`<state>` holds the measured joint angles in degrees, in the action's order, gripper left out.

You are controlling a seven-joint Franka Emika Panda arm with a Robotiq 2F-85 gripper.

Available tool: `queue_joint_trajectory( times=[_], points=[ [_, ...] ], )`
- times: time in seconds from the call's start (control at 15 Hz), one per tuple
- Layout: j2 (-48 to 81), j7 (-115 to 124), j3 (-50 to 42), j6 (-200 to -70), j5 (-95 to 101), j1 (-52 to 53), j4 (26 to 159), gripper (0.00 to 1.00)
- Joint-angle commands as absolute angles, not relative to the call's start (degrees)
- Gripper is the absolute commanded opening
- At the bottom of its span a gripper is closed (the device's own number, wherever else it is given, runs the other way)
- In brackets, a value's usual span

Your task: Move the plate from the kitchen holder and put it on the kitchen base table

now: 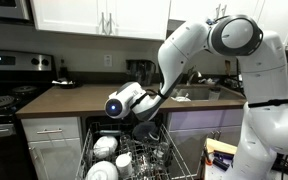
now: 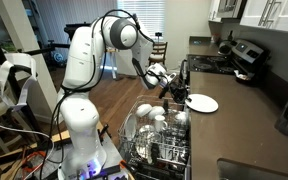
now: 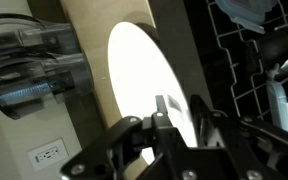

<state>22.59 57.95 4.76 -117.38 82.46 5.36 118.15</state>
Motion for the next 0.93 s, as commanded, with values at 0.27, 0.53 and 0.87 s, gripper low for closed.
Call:
queue_joint_trajectory(
  times=[0.27, 0.53, 0.87],
  points=[
    [20.63, 51.59, 5.34, -121.89, 81.23, 4.66, 119.38, 0.06],
    [20.65, 52.16, 5.13, -120.05, 81.94, 5.35, 119.15, 0.40],
    [20.70, 52.14, 5.08, -119.67, 81.96, 5.45, 119.22, 0.71]
  ],
)
